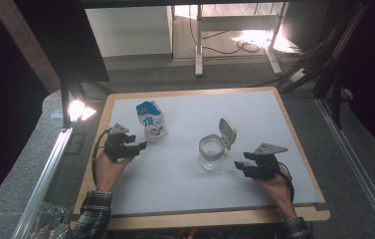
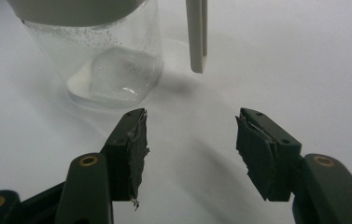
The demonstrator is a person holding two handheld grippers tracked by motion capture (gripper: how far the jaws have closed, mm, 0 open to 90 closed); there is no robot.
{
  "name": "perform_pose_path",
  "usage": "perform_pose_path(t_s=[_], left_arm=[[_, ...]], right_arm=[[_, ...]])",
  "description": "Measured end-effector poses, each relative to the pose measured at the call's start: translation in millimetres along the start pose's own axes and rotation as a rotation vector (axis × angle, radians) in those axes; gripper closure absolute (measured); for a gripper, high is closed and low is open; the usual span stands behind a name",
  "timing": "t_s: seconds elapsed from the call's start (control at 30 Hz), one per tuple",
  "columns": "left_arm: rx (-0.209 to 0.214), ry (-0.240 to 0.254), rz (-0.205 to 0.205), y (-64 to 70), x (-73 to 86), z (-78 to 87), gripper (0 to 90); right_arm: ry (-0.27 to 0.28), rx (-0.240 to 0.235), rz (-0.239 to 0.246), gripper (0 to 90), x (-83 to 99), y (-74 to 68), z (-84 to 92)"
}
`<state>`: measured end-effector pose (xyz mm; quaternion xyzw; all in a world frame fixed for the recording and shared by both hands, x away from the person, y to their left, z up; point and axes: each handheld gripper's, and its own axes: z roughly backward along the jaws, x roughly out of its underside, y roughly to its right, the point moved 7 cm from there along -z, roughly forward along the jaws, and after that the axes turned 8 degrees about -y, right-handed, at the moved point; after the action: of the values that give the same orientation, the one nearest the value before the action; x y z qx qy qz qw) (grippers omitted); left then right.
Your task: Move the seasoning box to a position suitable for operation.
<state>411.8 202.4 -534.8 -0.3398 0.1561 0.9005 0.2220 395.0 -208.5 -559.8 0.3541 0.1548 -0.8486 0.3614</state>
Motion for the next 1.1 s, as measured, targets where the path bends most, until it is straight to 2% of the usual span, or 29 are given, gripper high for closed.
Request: perform_pose_path(t_s=[0.3, 0.47, 0.7, 0.9, 1.0, 1.1], left_arm=[[0.021, 0.033, -0.006, -13.0, -26.5, 5.2, 46.2], [0.064, 0.068, -0.007, -17.1, -41.2, 5.5, 52.7], [0.058, 0.070, -0.038, -17.0, -55.4, 1.8, 58.5], [0.037, 0.063, -0.066, -19.7, -59.4, -3.5, 66.9], [0.059, 0.091, -0.057, -22.0, -61.6, -4.6, 67.4], [0.097, 0.117, -0.051, -23.0, -64.0, -4.9, 65.6]], right_arm=[[-0.015, -0.010, 0.007, 41.2, 4.8, -2.1, -2.8], [-0.020, -0.016, 0.017, 40.4, 6.3, -3.3, -4.2], [-0.022, -0.016, 0.017, 40.0, 8.8, -1.8, -3.2], [-0.025, -0.025, 0.022, 39.5, 9.7, -3.0, -4.6], [-0.029, -0.026, 0.028, 39.3, 10.0, -3.8, -5.5], [-0.033, -0.030, 0.033, 39.1, 10.4, -4.6, -6.1]])
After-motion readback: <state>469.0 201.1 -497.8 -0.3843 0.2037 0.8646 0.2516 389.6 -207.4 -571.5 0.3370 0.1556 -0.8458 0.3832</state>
